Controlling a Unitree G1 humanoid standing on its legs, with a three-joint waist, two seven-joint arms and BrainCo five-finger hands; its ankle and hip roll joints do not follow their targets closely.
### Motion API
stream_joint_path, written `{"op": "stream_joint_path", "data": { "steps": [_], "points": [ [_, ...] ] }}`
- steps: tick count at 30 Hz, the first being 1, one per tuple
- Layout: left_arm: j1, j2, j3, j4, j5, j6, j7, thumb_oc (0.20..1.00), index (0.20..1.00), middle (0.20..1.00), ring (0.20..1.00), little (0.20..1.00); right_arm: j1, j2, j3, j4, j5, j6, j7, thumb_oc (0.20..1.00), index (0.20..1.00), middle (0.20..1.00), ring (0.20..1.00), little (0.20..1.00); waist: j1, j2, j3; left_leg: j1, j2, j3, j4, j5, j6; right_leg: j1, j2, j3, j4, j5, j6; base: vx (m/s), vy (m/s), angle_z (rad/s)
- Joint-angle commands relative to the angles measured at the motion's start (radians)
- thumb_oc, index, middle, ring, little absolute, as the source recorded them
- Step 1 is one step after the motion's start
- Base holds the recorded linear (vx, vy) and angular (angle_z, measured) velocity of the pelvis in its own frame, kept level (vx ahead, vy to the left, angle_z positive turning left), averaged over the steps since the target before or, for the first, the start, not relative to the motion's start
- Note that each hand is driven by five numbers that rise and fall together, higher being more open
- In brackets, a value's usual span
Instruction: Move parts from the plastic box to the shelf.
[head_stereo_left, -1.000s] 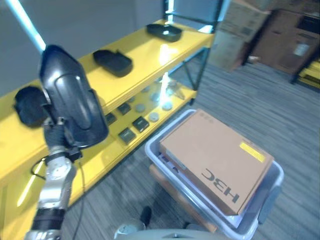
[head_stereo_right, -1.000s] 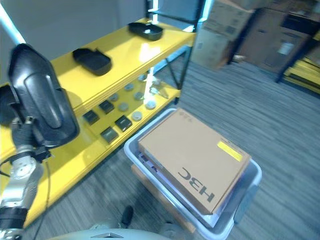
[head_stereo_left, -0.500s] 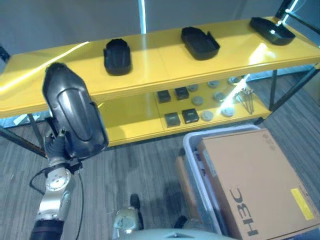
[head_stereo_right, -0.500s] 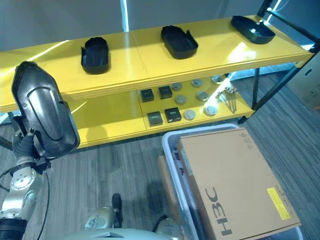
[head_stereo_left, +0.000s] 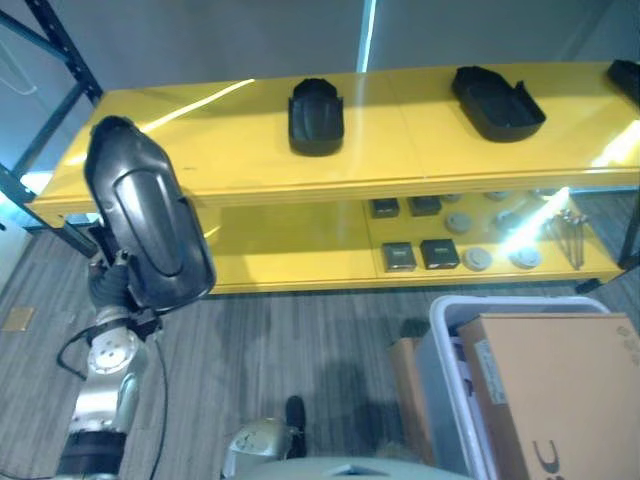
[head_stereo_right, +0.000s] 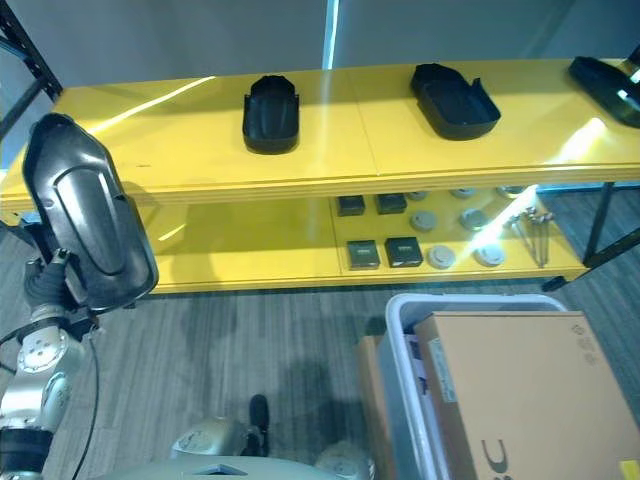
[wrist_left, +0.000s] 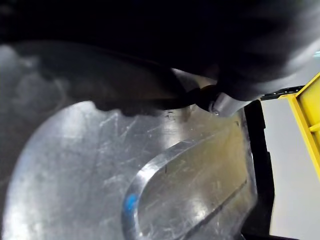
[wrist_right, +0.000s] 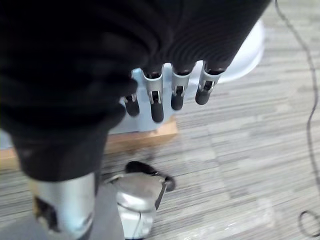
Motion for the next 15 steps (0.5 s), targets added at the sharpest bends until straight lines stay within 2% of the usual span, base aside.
{"op": "stream_joint_path", "data": {
  "steps": [1,2,3,5,6,7,8,10,15],
  "points": [
    [-0.051,0.066,0.0,-0.094,-0.016,-0.069,0.029,0.2,0.2,0.2,0.2,0.2,-0.005,0.021,-0.008,0.024,0.097,-0.03,0.067,1.0,1.0,1.0,1.0,1.0,-0.045,0.009,-0.002,-0.015,0.006,-0.062,0.01,-0.06,-0.045,-0.112,0.185,0.101,0.028,0.104,-0.011,0.01,0.069,0.42],
    [-0.052,0.066,-0.002,-0.095,-0.016,-0.069,0.031,0.2,0.2,0.2,0.2,0.2,-0.005,0.021,-0.008,0.024,0.097,-0.031,0.068,1.0,1.0,1.0,1.0,1.0,-0.048,0.01,0.0,-0.013,0.005,-0.065,0.01,-0.06,-0.046,-0.115,0.192,0.104,0.024,0.105,-0.011,0.0,-0.063,0.31],
    [-0.062,0.067,-0.013,-0.097,-0.019,-0.063,0.047,0.2,0.2,0.2,0.2,0.2,-0.006,0.022,-0.008,0.02,0.088,-0.034,0.076,1.0,1.0,1.0,1.0,1.0,-0.069,0.007,0.012,-0.002,0.0,-0.089,0.009,-0.058,-0.051,-0.139,0.243,0.122,-0.05,0.118,-0.011,0.1,-0.111,0.71],
    [-0.076,0.057,-0.03,-0.092,-0.026,-0.068,0.059,0.2,0.2,0.2,0.2,0.2,-0.011,0.02,0.004,0.021,0.064,-0.05,0.062,1.0,1.0,1.0,1.0,1.0,-0.099,-0.02,0.03,0.025,-0.023,-0.142,0.027,-0.085,-0.058,-0.126,0.309,0.153,-0.285,0.142,-0.01,0.14,-0.165,0.91],
    [-0.069,0.048,-0.037,-0.079,-0.02,-0.093,0.06,0.2,0.2,0.2,0.2,0.2,-0.012,0.023,0.012,0.02,0.051,-0.049,0.059,1.0,1.0,1.0,1.0,1.0,-0.107,-0.034,0.034,0.022,-0.031,-0.155,0.055,-0.102,-0.052,-0.143,0.318,0.183,-0.321,0.188,0.001,0.16,-0.141,0.74],
    [-0.052,0.043,-0.028,-0.09,-0.039,-0.093,0.041,0.2,0.2,0.2,0.2,0.2,-0.009,0.026,0.018,0.013,0.034,-0.039,0.056,1.0,1.0,1.0,1.0,1.0,-0.097,-0.035,0.033,0.028,-0.022,-0.141,0.038,-0.089,-0.06,-0.128,0.31,0.163,-0.36,0.194,-0.008,0.17,-0.144,0.79],
    [-0.039,0.037,-0.024,-0.106,-0.056,-0.088,0.032,0.2,0.2,0.2,0.2,0.2,-0.007,0.021,0.019,0.017,0.033,-0.04,0.061,1.0,1.0,1.0,1.0,1.0,-0.089,-0.037,0.023,0.033,-0.02,-0.148,0.015,-0.074,-0.071,-0.079,0.315,0.139,-0.444,0.169,-0.021,0.17,-0.131,0.44],
    [-0.033,0.03,-0.025,-0.115,-0.072,-0.077,0.015,0.2,0.2,0.2,0.2,0.2,-0.014,0.012,0.011,0.044,0.006,-0.046,0.072,1.0,1.0,1.0,1.0,1.0,-0.083,-0.039,0.006,0.039,-0.019,-0.154,-0.007,-0.063,-0.081,-0.032,0.327,0.139,-0.521,0.159,-0.029,0.13,-0.109,-0.01],
    [-0.02,-0.003,-0.018,-0.155,-0.177,-0.032,0.012,0.2,0.2,0.2,0.2,0.2,-0.025,-0.006,0.013,0.068,-0.046,-0.04,0.098,1.0,1.0,1.0,1.0,1.0,-0.068,-0.053,-0.035,0.029,-0.011,-0.135,-0.001,-0.07,-0.094,0.057,0.345,0.15,-0.635,0.147,-0.048,0.14,-0.104,-0.09]
  ]
}}
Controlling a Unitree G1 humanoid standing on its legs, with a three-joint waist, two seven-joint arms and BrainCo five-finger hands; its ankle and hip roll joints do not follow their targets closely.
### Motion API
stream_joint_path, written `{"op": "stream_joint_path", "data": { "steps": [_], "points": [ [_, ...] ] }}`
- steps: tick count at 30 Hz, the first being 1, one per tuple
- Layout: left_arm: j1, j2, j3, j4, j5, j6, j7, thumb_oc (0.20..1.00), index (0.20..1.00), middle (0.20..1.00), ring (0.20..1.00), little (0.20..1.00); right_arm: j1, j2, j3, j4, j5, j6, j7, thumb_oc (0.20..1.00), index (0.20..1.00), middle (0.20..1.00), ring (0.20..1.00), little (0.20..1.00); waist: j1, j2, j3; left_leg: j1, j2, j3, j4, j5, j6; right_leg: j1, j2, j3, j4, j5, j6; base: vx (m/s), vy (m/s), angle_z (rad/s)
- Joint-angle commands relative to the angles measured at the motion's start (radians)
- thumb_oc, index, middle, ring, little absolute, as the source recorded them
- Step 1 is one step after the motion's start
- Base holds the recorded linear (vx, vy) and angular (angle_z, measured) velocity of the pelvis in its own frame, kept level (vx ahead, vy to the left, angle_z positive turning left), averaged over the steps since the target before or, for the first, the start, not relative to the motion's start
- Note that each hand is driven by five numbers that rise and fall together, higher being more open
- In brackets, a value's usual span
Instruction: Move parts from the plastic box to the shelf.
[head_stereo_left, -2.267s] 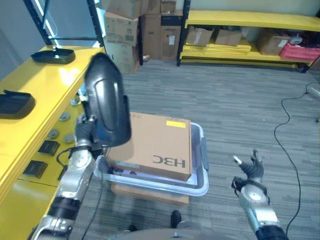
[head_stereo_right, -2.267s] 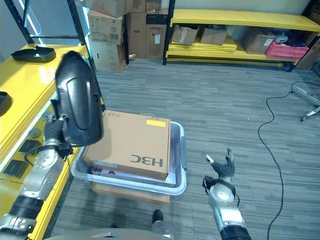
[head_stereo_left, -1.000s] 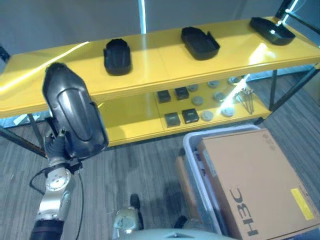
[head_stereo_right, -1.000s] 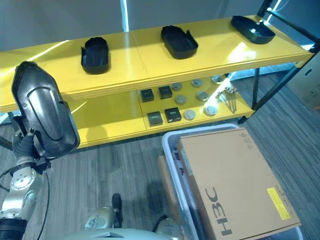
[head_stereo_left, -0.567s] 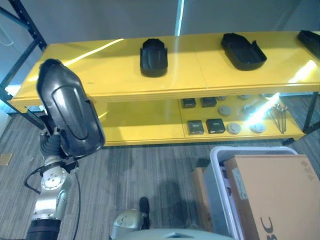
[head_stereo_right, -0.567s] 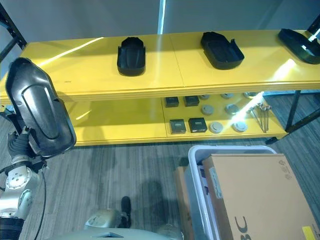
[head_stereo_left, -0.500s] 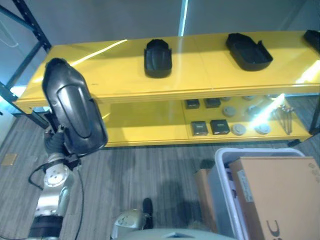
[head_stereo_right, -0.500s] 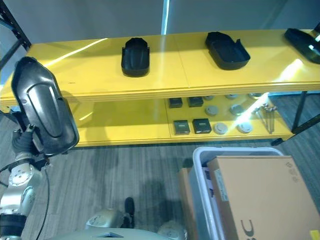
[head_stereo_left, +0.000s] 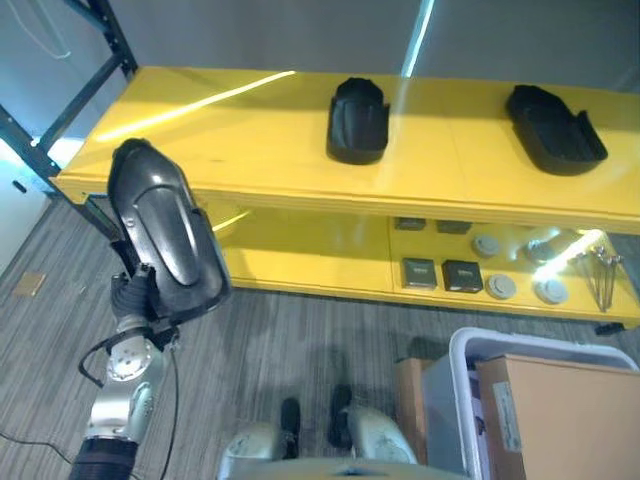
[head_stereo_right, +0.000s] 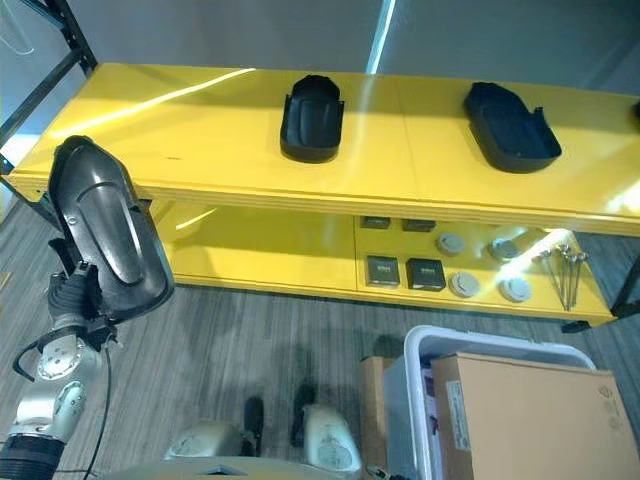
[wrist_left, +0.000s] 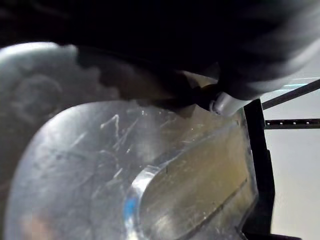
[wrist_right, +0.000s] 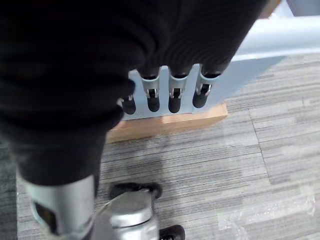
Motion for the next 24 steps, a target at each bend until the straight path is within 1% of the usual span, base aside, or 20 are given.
{"op": "stream_joint_path", "data": {
  "steps": [1,3,4,5,6,7,8,9,10,11,14,15,16,17,18,19,20,21,23,24],
  "points": [
    [-0.079,0.01,0.024,-0.123,-0.077,-0.044,-0.019,0.2,0.2,0.2,0.2,0.2,0.032,-0.029,0.05,0.057,-0.043,0.001,0.021,1.0,1.0,1.0,1.0,1.0,-0.029,-0.011,-0.064,-0.042,-0.023,-0.004,0.053,-0.075,-0.048,0.076,0.031,0.024,-0.135,0.039,0.046,0.07,-0.067,-0.01],
    [-0.078,0.001,0.031,-0.128,-0.066,-0.036,-0.022,0.2,0.2,0.2,0.2,0.2,0.041,-0.026,0.057,0.051,-0.07,-0.004,0.022,1.0,1.0,1.0,1.0,1.0,-0.032,-0.023,-0.064,-0.076,-0.015,0.038,0.141,-0.108,-0.058,0.099,0.022,0.025,-0.163,0.037,0.042,0.08,-0.088,0.05],
    [-0.081,-0.004,0.031,-0.131,-0.061,-0.03,-0.031,0.2,0.2,0.2,0.2,0.2,0.048,-0.022,0.056,0.045,-0.059,0.001,0.014,1.0,1.0,1.0,1.0,1.0,-0.038,-0.031,-0.06,-0.104,0.007,0.073,0.196,-0.119,-0.065,0.107,0.012,0.02,-0.166,0.039,0.04,0.05,-0.081,-0.05],
    [-0.09,-0.01,0.026,-0.128,-0.061,-0.021,-0.046,0.2,0.2,0.2,0.2,0.2,0.055,-0.019,0.053,0.044,-0.035,0.003,-0.005,1.0,1.0,1.0,1.0,1.0,-0.05,-0.035,-0.056,-0.128,0.051,0.125,0.238,-0.123,-0.074,0.109,0.001,0.003,-0.163,0.036,0.037,0.01,-0.05,0.02],
    [-0.094,-0.012,0.024,-0.126,-0.063,-0.019,-0.048,0.2,0.2,0.2,0.2,0.2,0.055,-0.019,0.051,0.045,-0.031,0.002,-0.008,1.0,1.0,1.0,1.0,1.0,-0.054,-0.035,-0.056,-0.13,0.066,0.135,0.24,-0.12,-0.077,0.107,0.0,0.0,-0.162,0.035,0.035,0.02,0.007,0.3],
    [-0.105,-0.016,0.013,-0.12,-0.07,-0.017,-0.054,0.2,0.2,0.2,0.2,0.2,0.056,-0.022,0.046,0.045,-0.014,0.002,-0.019,1.0,1.0,1.0,1.0,1.0,-0.066,-0.03,-0.057,-0.129,0.108,0.152,0.23,-0.101,-0.087,0.103,-0.004,-0.007,-0.155,0.031,0.028,0.05,0.096,0.48],
    [-0.114,-0.018,0.005,-0.114,-0.08,-0.02,-0.057,0.2,0.2,0.2,0.2,0.2,0.053,-0.025,0.04,0.047,-0.026,0.002,-0.012,1.0,1.0,1.0,1.0,1.0,-0.074,-0.021,-0.053,-0.115,0.137,0.147,0.208,-0.084,-0.096,0.104,-0.005,-0.003,-0.149,0.025,0.025,0.07,0.119,0.51],
    [-0.116,-0.018,0.003,-0.112,-0.083,-0.022,-0.054,0.2,0.2,0.2,0.2,0.2,0.052,-0.027,0.04,0.048,-0.033,0.001,-0.009,1.0,1.0,1.0,1.0,1.0,-0.076,-0.019,-0.054,-0.109,0.147,0.144,0.194,-0.075,-0.101,0.104,-0.007,-0.001,-0.148,0.023,0.024,0.12,0.19,0.35],
    [-0.12,-0.016,-0.001,-0.109,-0.098,-0.026,-0.059,0.2,0.2,0.2,0.2,0.2,0.052,-0.032,0.042,0.05,-0.054,-0.01,-0.006,1.0,1.0,1.0,1.0,1.0,-0.082,-0.013,-0.06,-0.098,0.185,0.137,0.145,-0.033,-0.121,0.103,-0.01,0.006,-0.146,0.016,0.022,0.12,0.195,0.18],
    [-0.121,-0.019,-0.002,-0.109,-0.102,-0.024,-0.068,0.2,0.2,0.2,0.2,0.2,0.054,-0.036,0.042,0.05,-0.053,-0.014,-0.006,1.0,1.0,1.0,1.0,1.0,-0.086,-0.008,-0.061,-0.088,0.21,0.133,0.115,0.0,-0.134,0.107,-0.012,0.009,-0.144,0.011,0.021,0.15,0.254,0.09],
    [-0.121,-0.029,-0.009,-0.104,-0.109,-0.024,-0.092,0.2,0.2,0.2,0.2,0.2,0.061,-0.05,0.03,0.046,-0.035,-0.009,-0.017,1.0,1.0,1.0,1.0,1.0,-0.098,0.009,-0.065,-0.059,0.281,0.129,0.028,0.078,-0.166,0.112,-0.028,0.01,-0.124,-0.008,0.021,0.15,0.314,-0.1],
    [-0.127,-0.034,-0.018,-0.102,-0.097,-0.028,-0.095,0.2,0.2,0.2,0.2,0.2,0.06,-0.066,0.021,0.045,-0.026,-0.007,-0.015,1.0,1.0,1.0,1.0,1.0,-0.106,0.027,-0.062,-0.061,0.328,0.127,-0.002,0.142,-0.187,0.113,-0.035,0.012,-0.091,-0.028,0.018,0.2,0.489,0.03],
    [-0.13,-0.035,-0.02,-0.1,-0.094,-0.03,-0.098,0.2,0.2,0.2,0.2,0.2,0.058,-0.072,0.015,0.043,-0.024,-0.004,-0.018,1.0,1.0,1.0,1.0,1.0,-0.111,0.035,-0.059,-0.059,0.344,0.123,-0.011,0.154,-0.189,0.111,-0.041,0.016,-0.07,-0.038,0.017,0.17,0.443,0.06],
    [-0.133,-0.035,-0.022,-0.099,-0.092,-0.031,-0.095,0.2,0.2,0.2,0.2,0.2,0.056,-0.074,0.013,0.042,-0.026,-0.003,-0.019,1.0,1.0,1.0,1.0,1.0,-0.112,0.038,-0.058,-0.057,0.348,0.119,-0.016,0.156,-0.19,0.109,-0.046,0.019,-0.059,-0.043,0.018,0.19,0.578,0.04],
    [-0.143,-0.034,-0.022,-0.096,-0.08,-0.039,-0.084,0.2,0.2,0.2,0.2,0.2,0.043,-0.087,0.011,0.036,-0.035,0.016,-0.025,1.0,1.0,1.0,1.0,1.0,-0.114,0.054,-0.045,-0.062,0.368,0.088,0.003,0.153,-0.193,0.087,-0.077,0.041,0.001,-0.063,0.026,0.15,0.476,-0.03],
    [-0.144,-0.033,-0.021,-0.095,-0.08,-0.039,-0.085,0.2,0.2,0.2,0.2,0.2,0.041,-0.088,0.011,0.035,-0.036,0.02,-0.026,1.0,1.0,1.0,1.0,1.0,-0.114,0.055,-0.043,-0.064,0.37,0.085,0.012,0.151,-0.193,0.084,-0.082,0.045,0.01,-0.066,0.027,0.19,0.713,-0.23],
    [-0.16,-0.03,-0.025,-0.089,-0.074,-0.04,-0.074,0.2,0.2,0.2,0.2,0.2,0.027,-0.092,0.011,0.033,-0.039,0.033,-0.039,1.0,1.0,1.0,1.0,1.0,-0.115,0.057,-0.032,-0.074,0.358,0.063,0.071,0.103,-0.186,0.06,-0.113,0.074,0.051,-0.072,0.041,0.09,0.432,-0.31],
    [-0.165,-0.028,-0.026,-0.086,-0.068,-0.037,-0.07,0.2,0.2,0.2,0.2,0.2,0.021,-0.095,0.007,0.036,-0.045,0.036,-0.039,1.0,1.0,1.0,1.0,1.0,-0.113,0.055,-0.029,-0.077,0.346,0.061,0.094,0.07,-0.179,0.053,-0.133,0.082,0.064,-0.071,0.049,0.11,0.59,-0.19],
    [-0.186,-0.018,-0.033,-0.08,-0.02,-0.024,-0.061,0.2,0.2,0.2,0.2,0.2,0.012,-0.096,-0.011,0.043,-0.056,0.031,-0.035,1.0,1.0,1.0,1.0,1.0,-0.103,0.045,-0.016,-0.127,0.295,0.053,0.241,-0.031,-0.162,0.036,-0.209,0.095,0.112,-0.062,0.085,0.09,0.514,-0.01],
    [-0.19,-0.014,-0.035,-0.082,-0.006,-0.015,-0.062,0.2,0.2,0.2,0.2,0.2,0.013,-0.096,-0.015,0.043,-0.06,0.027,-0.032,1.0,1.0,1.0,1.0,1.0,-0.101,0.043,-0.011,-0.141,0.287,0.053,0.265,-0.05,-0.159,0.037,-0.223,0.095,0.121,-0.061,0.092,0.1,0.431,-0.15]
  ]
}}
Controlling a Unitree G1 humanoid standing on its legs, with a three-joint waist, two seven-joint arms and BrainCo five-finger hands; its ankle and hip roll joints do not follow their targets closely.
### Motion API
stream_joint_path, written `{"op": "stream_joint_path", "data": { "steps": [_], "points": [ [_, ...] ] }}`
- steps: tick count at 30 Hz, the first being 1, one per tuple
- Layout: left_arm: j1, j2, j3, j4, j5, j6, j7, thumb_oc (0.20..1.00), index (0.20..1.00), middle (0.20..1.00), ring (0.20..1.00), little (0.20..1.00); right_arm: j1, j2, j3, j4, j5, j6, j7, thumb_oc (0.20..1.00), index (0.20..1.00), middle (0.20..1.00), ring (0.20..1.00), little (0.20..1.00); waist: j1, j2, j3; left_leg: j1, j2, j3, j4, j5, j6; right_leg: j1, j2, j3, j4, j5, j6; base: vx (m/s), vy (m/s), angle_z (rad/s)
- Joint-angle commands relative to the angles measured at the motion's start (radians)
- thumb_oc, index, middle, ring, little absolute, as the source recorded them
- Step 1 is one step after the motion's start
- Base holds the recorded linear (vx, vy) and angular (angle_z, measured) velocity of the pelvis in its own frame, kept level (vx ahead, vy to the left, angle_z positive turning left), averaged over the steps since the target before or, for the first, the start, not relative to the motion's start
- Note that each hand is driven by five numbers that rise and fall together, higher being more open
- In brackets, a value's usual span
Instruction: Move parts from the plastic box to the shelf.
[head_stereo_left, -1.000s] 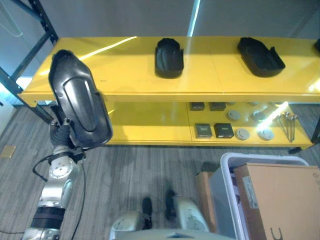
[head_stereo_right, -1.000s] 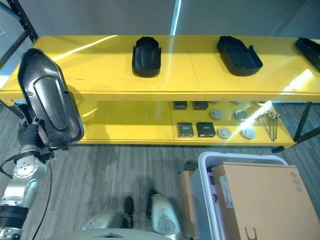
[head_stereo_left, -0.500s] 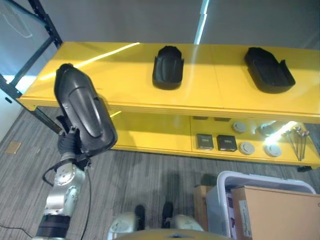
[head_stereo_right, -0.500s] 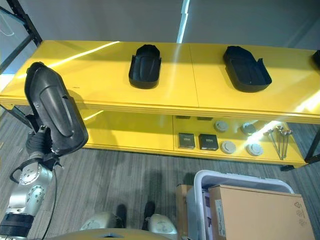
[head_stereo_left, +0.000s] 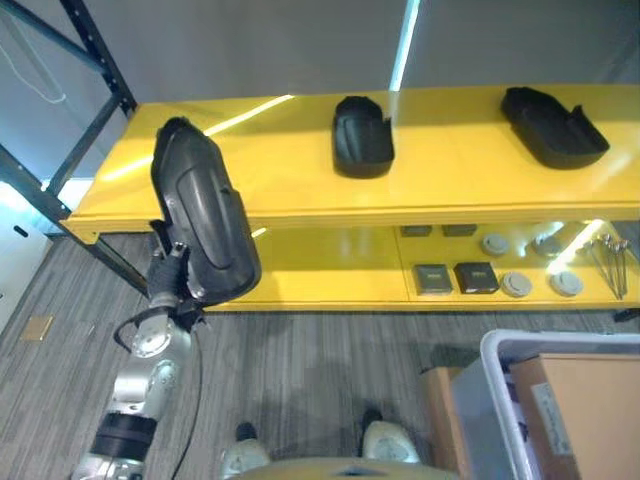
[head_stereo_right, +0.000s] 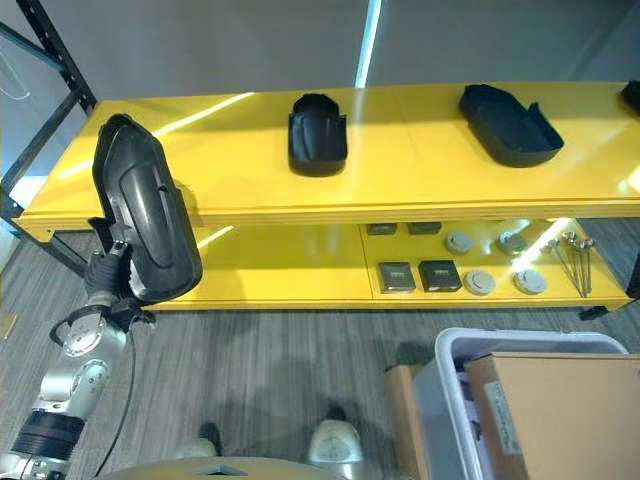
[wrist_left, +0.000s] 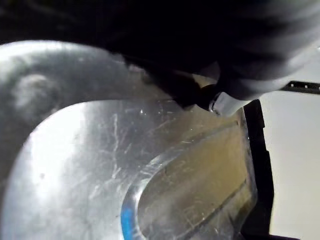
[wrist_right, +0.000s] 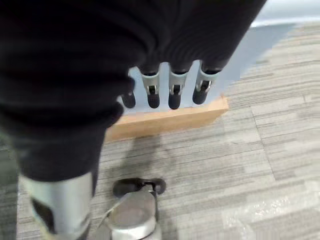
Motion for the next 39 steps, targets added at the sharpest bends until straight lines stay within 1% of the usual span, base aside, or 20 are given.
{"op": "stream_joint_path", "data": {
  "steps": [1,2,4,5,7,8,10,12,15,18,21,25,28,32,33,34,35,36,37,39],
  "points": [
    [-0.057,0.023,0.065,-0.101,0.108,-0.041,0.013,0.2,0.2,0.2,0.2,0.2,-0.003,0.0,-0.013,0.013,-0.026,0.003,-0.015,1.0,1.0,1.0,1.0,1.0,0.017,0.034,0.016,-0.114,0.061,-0.076,0.161,-0.046,0.023,0.031,-0.034,0.029,0.075,-0.04,0.056,0.14,0.592,-0.14],
    [-0.075,0.045,0.054,-0.096,0.135,-0.013,0.016,0.2,0.2,0.2,0.2,0.2,0.018,0.007,-0.024,0.006,0.0,-0.025,-0.028,1.0,1.0,1.0,1.0,1.0,0.023,0.03,0.031,-0.129,0.02,-0.065,0.194,-0.084,0.046,0.026,-0.101,0.01,0.107,-0.018,0.065,0.14,0.619,-0.07],
    [-0.072,0.062,0.051,-0.095,0.118,-0.01,0.021,0.2,0.2,0.2,0.2,0.2,0.03,0.008,-0.031,-0.007,-0.007,-0.04,-0.015,1.0,1.0,1.0,1.0,1.0,0.03,0.03,0.039,-0.122,-0.007,-0.058,0.19,-0.097,0.057,0.015,-0.134,-0.008,0.131,0.002,0.064,0.1,0.485,-0.06],
    [-0.051,0.081,0.075,-0.096,0.102,-0.017,0.009,0.2,0.2,0.2,0.2,0.2,0.048,0.015,-0.027,-0.034,0.01,-0.062,-0.003,1.0,1.0,1.0,1.0,1.0,0.043,0.026,0.043,-0.105,-0.037,-0.041,0.173,-0.111,0.08,0.003,-0.154,-0.034,0.157,0.016,0.06,0.08,0.353,-0.36],
    [-0.036,0.086,0.092,-0.102,0.097,-0.017,-0.002,0.2,0.2,0.2,0.2,0.2,0.054,0.02,-0.026,-0.05,0.023,-0.062,-0.004,1.0,1.0,1.0,1.0,1.0,0.043,0.024,0.044,-0.099,-0.05,-0.045,0.16,-0.114,0.093,-0.01,-0.128,-0.029,0.175,0.002,0.055,0.06,0.213,-0.75],
    [-0.021,0.097,0.11,-0.102,0.095,-0.023,-0.013,0.2,0.2,0.2,0.2,0.2,0.064,0.025,-0.022,-0.069,0.031,-0.063,-0.012,1.0,1.0,1.0,1.0,1.0,0.036,0.02,0.045,-0.092,-0.067,-0.05,0.146,-0.117,0.106,-0.03,-0.091,-0.022,0.183,0.001,0.057,0.05,0.077,-0.49],
    [-0.013,0.109,0.127,-0.105,0.082,-0.021,-0.016,0.2,0.2,0.2,0.2,0.2,0.069,0.034,-0.014,-0.084,0.038,-0.066,-0.007,1.0,1.0,1.0,1.0,1.0,0.029,0.008,0.05,-0.084,-0.084,-0.046,0.134,-0.12,0.116,-0.057,-0.053,-0.007,0.17,0.026,0.068,0.11,-0.001,-0.23],
    [-0.016,0.11,0.135,-0.119,0.082,-0.022,-0.014,0.2,0.2,0.2,0.2,0.2,0.055,0.045,0.017,-0.109,0.068,-0.064,0.001,1.0,1.0,1.0,1.0,1.0,0.021,-0.027,0.063,-0.076,-0.106,-0.026,0.129,-0.144,0.123,-0.087,0.001,0.011,-0.019,0.106,0.092,0.16,-0.184,-0.18],
    [-0.007,0.103,0.12,-0.134,0.085,-0.036,-0.015,0.2,0.2,0.2,0.2,0.2,0.054,0.063,0.022,-0.148,0.082,-0.039,-0.011,1.0,1.0,1.0,1.0,1.0,0.004,-0.051,0.083,-0.073,-0.118,-0.027,0.15,-0.17,0.135,-0.132,0.037,0.071,-0.155,0.18,0.11,0.18,-0.204,-0.05],
    [0.02,0.073,0.11,-0.157,0.113,-0.039,-0.023,0.2,0.2,0.2,0.2,0.2,0.086,0.072,0.038,-0.22,0.05,-0.015,-0.025,1.0,1.0,1.0,1.0,1.0,-0.006,-0.064,0.075,-0.065,-0.097,-0.008,0.169,-0.185,0.141,-0.116,0.057,0.07,-0.132,0.161,0.1,0.23,-0.166,0.23],
    [0.0,0.052,0.074,-0.156,0.086,-0.026,-0.006,0.2,0.2,0.2,0.2,0.2,0.091,0.07,0.064,-0.279,0.084,0.014,-0.066,1.0,1.0,1.0,1.0,1.0,-0.011,-0.075,0.043,-0.052,-0.066,0.008,0.181,-0.196,0.129,-0.071,0.074,0.048,-0.108,0.13,0.076,0.27,-0.168,0.25],
    [-0.008,0.053,0.065,-0.169,0.098,0.011,-0.03,0.2,0.2,0.2,0.2,0.2,0.082,0.063,0.064,-0.316,0.126,0.044,-0.086,1.0,1.0,1.0,1.0,1.0,-0.009,-0.078,0.024,-0.026,-0.042,0.022,0.141,-0.183,0.115,-0.043,0.086,0.034,-0.125,0.112,0.068,0.21,-0.118,0.04],
    [-0.016,0.078,0.065,-0.162,0.109,0.023,-0.051,0.2,0.2,0.2,0.2,0.2,0.089,0.069,0.058,-0.364,0.151,0.082,-0.106,1.0,1.0,1.0,1.0,1.0,-0.019,-0.075,0.028,-0.022,-0.018,0.043,0.122,-0.17,0.11,-0.06,0.095,0.026,-0.083,0.082,0.067,0.13,-0.108,-0.05],
    [-0.006,0.097,0.075,-0.151,0.108,-0.002,-0.063,0.2,0.2,0.2,0.2,0.2,0.134,0.088,0.046,-0.359,0.102,0.075,-0.097,1.0,1.0,1.0,1.0,1.0,-0.035,-0.074,0.035,-0.015,0.007,0.047,0.152,-0.181,0.104,-0.061,0.106,0.027,-0.04,0.05,0.057,0.17,-0.156,-0.03],
    [0.008,0.092,0.085,-0.16,0.097,-0.01,-0.066,0.2,0.2,0.2,0.2,0.2,0.162,0.092,0.038,-0.347,0.063,0.059,-0.094,1.0,1.0,1.0,1.0,1.0,-0.043,-0.076,0.024,0.004,0.018,0.05,0.176,-0.201,0.096,-0.048,0.115,0.023,-0.04,0.036,0.041,0.31,-0.25,0.15],
    [0.015,0.09,0.091,-0.165,0.08,-0.007,-0.071,0.2,0.2,0.2,0.2,0.2,0.166,0.089,0.037,-0.343,0.052,0.057,-0.092,1.0,1.0,1.0,1.0,1.0,-0.044,-0.075,0.017,0.007,0.028,0.053,0.202,-0.192,0.091,-0.043,0.123,0.018,-0.043,0.028,0.028,0.34,-0.199,0.19],
    [0.023,0.078,0.094,-0.172,0.065,-0.006,-0.068,0.2,0.2,0.2,0.2,0.2,0.173,0.082,0.037,-0.34,0.032,0.06,-0.085,1.0,1.0,1.0,1.0,1.0,-0.046,-0.066,0.008,0.008,0.049,0.046,0.26,-0.181,0.073,-0.023,0.141,0.009,-0.045,0.001,0.015,0.24,-0.17,0.12],
    [0.026,0.07,0.094,-0.177,0.071,-0.008,-0.059,0.2,0.2,0.2,0.2,0.2,0.179,0.073,0.043,-0.342,0.028,0.058,-0.084,1.0,1.0,1.0,1.0,1.0,-0.045,-0.064,0.006,-0.022,0.072,0.039,0.353,-0.128,0.054,-0.009,0.16,0.003,-0.051,-0.007,-0.008,0.28,-0.387,-0.16],
    [-0.017,0.067,0.099,-0.16,0.118,-0.026,-0.018,0.2,0.2,0.2,0.2,0.2,0.171,0.045,0.076,-0.32,0.045,0.038,-0.098,1.0,1.0,1.0,1.0,1.0,-0.041,-0.062,0.021,-0.255,0.119,-0.083,0.732,0.017,0.038,0.016,0.234,0.028,-0.053,-0.02,-0.09,0.17,-0.334,-0.21],
    [-0.072,0.087,0.11,-0.139,0.146,-0.025,0.008,0.2,0.2,0.2,0.2,0.2,0.153,0.035,0.078,-0.288,0.062,0.024,-0.102,1.0,1.0,1.0,1.0,1.0,-0.049,-0.054,0.024,-0.271,0.116,-0.075,0.64,0.038,0.033,0.019,0.251,0.041,-0.047,-0.029,-0.09,0.11,-0.041,0.0]
  ]
}}
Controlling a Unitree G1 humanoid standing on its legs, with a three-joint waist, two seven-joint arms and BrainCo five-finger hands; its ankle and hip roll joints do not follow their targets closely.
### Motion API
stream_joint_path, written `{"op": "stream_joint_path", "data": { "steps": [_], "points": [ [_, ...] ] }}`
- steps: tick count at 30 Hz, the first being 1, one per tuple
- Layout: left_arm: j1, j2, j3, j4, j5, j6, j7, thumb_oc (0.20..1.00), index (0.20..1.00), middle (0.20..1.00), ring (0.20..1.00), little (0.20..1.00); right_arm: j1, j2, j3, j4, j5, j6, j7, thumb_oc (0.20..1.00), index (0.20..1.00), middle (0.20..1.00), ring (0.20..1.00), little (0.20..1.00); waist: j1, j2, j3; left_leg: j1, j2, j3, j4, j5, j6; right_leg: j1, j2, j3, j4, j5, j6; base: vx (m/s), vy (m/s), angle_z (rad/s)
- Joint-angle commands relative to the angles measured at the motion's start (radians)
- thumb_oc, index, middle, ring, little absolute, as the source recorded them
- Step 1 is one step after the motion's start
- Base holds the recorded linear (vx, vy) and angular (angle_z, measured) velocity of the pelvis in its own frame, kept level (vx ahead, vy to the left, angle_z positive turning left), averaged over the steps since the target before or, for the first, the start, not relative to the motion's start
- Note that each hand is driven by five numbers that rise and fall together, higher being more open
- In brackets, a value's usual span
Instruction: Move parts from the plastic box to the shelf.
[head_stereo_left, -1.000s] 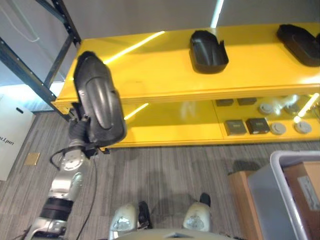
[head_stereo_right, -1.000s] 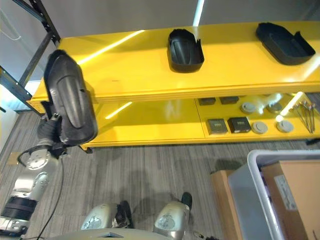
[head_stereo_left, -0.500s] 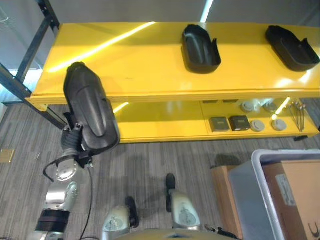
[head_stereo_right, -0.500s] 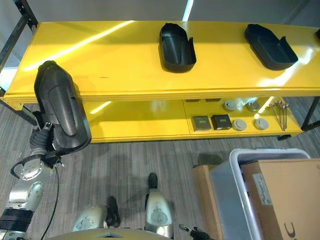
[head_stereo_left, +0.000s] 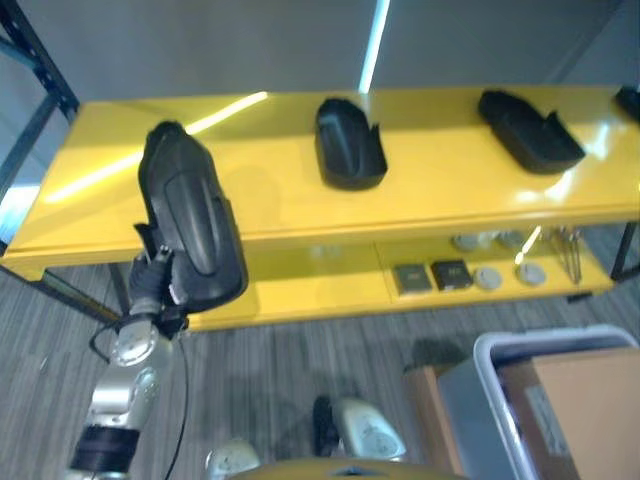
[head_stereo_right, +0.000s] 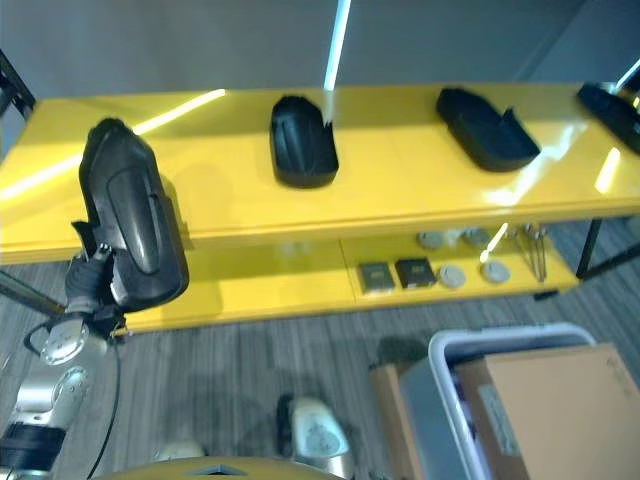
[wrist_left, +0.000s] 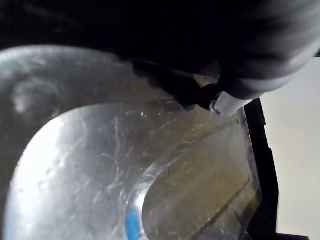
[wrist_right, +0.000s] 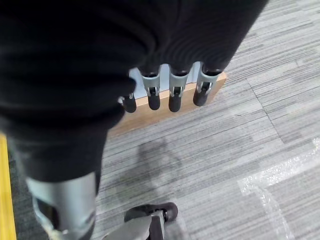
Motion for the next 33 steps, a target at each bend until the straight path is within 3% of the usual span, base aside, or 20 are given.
{"op": "stream_joint_path", "data": {
  "steps": [1,2,3,4,7,8,9,13,21,27,30,33],
  "points": [
    [-0.176,0.076,0.049,-0.041,0.064,-0.091,0.045,0.2,0.2,0.2,0.2,0.2,-0.04,-0.057,0.051,0.045,0.011,-0.03,-0.021,1.0,1.0,1.0,1.0,1.0,-0.033,0.018,0.033,-0.043,-0.012,0.001,-0.119,0.143,0.073,0.175,-0.039,0.058,-0.307,0.133,0.143,0.09,0.15,-0.12],
    [-0.182,0.082,0.051,-0.037,0.068,-0.094,0.043,0.2,0.2,0.2,0.2,0.2,-0.043,-0.058,0.049,0.049,0.012,-0.032,-0.021,1.0,1.0,1.0,1.0,1.0,-0.034,0.016,0.035,-0.03,-0.016,0.009,-0.156,0.148,0.072,0.179,-0.042,0.06,-0.308,0.132,0.146,0.13,0.252,-0.4],
    [-0.197,0.102,0.057,-0.024,0.065,-0.099,0.038,0.2,0.2,0.2,0.2,0.2,-0.048,-0.064,0.04,0.049,0.009,-0.028,-0.021,1.0,1.0,1.0,1.0,1.0,-0.037,0.025,0.032,-0.011,-0.028,0.018,-0.334,0.185,0.061,0.196,-0.047,0.062,-0.321,0.131,0.157,0.14,0.352,-0.73],
    [-0.228,0.127,0.066,-0.016,0.063,-0.088,0.024,0.2,0.2,0.2,0.2,0.2,-0.053,-0.074,0.036,0.03,0.026,-0.007,-0.029,1.0,1.0,1.0,1.0,1.0,-0.034,0.038,0.036,-0.019,-0.032,0.023,-0.495,0.303,0.049,0.218,-0.052,0.06,-0.331,0.142,0.159,0.18,0.391,-0.45],
    [-0.248,0.163,0.073,-0.002,0.04,-0.069,0.006,0.2,0.2,0.2,0.2,0.2,-0.047,-0.072,0.032,-0.012,0.045,0.023,-0.047,1.0,1.0,1.0,1.0,1.0,-0.038,0.041,0.043,-0.013,-0.031,0.015,-0.504,0.261,0.067,0.238,-0.079,0.069,-0.304,0.125,0.166,0.13,0.277,-0.25],
    [-0.255,0.17,0.081,0.027,0.038,-0.061,-0.016,0.2,0.2,0.2,0.2,0.2,-0.047,-0.068,0.026,-0.015,0.049,0.02,-0.047,1.0,1.0,1.0,1.0,1.0,-0.035,0.043,0.028,0.054,-0.062,0.019,-0.562,0.162,0.087,0.23,-0.119,0.06,-0.289,0.12,0.191,0.08,0.29,-0.33],
    [-0.254,0.17,0.084,0.032,0.044,-0.056,-0.026,0.2,0.2,0.2,0.2,0.2,-0.045,-0.062,0.021,-0.014,0.044,0.014,-0.037,1.0,1.0,1.0,1.0,1.0,-0.032,0.046,0.023,0.082,-0.072,0.029,-0.578,0.133,0.086,0.221,-0.14,0.045,-0.279,0.12,0.206,0.08,0.363,-0.68],
    [-0.216,0.173,0.107,0.02,0.062,-0.053,-0.035,0.2,0.2,0.2,0.2,0.2,-0.027,-0.038,0.015,-0.048,-0.017,-0.007,-0.009,1.0,1.0,1.0,1.0,1.0,-0.023,0.054,0.017,0.15,-0.09,0.106,-0.626,0.088,0.088,0.182,-0.214,-0.017,-0.284,0.154,0.259,-0.02,0.187,-0.55],
    [-0.199,0.176,0.115,0.0,0.058,-0.031,-0.025,0.2,0.2,0.2,0.2,0.2,-0.046,-0.062,0.035,-0.034,-0.068,-0.031,0.015,1.0,1.0,1.0,1.0,1.0,-0.01,0.041,0.014,0.131,-0.109,0.126,-0.655,0.082,0.098,0.175,-0.224,-0.007,-0.407,0.227,0.282,-0.06,0.029,-0.15],
    [-0.224,0.193,0.114,0.029,0.125,-0.005,-0.012,0.2,0.2,0.2,0.2,0.2,-0.052,-0.075,0.027,-0.015,-0.063,-0.002,0.019,1.0,1.0,1.0,1.0,1.0,-0.004,0.038,0.0,0.14,-0.106,0.132,-0.692,0.102,0.092,0.194,-0.219,-0.02,-0.436,0.233,0.284,0.01,0.001,0.01],
    [-0.246,0.231,0.118,0.064,0.156,0.037,-0.023,0.2,0.2,0.2,0.2,0.2,-0.049,-0.078,0.023,0.01,-0.087,-0.008,0.03,1.0,1.0,1.0,1.0,1.0,-0.005,0.041,-0.005,0.151,-0.107,0.133,-0.699,0.106,0.091,0.209,-0.22,-0.027,-0.441,0.232,0.287,0.06,0.027,0.01],
    [-0.326,0.336,0.103,0.2,0.133,0.1,-0.042,0.2,0.2,0.2,0.2,0.2,-0.05,-0.095,0.033,0.013,-0.117,0.005,0.049,1.0,1.0,1.0,1.0,1.0,-0.018,0.051,-0.01,0.147,-0.103,0.138,-0.693,0.108,0.093,0.207,-0.22,-0.025,-0.428,0.225,0.287,0.06,0.059,0.01]
  ]
}}
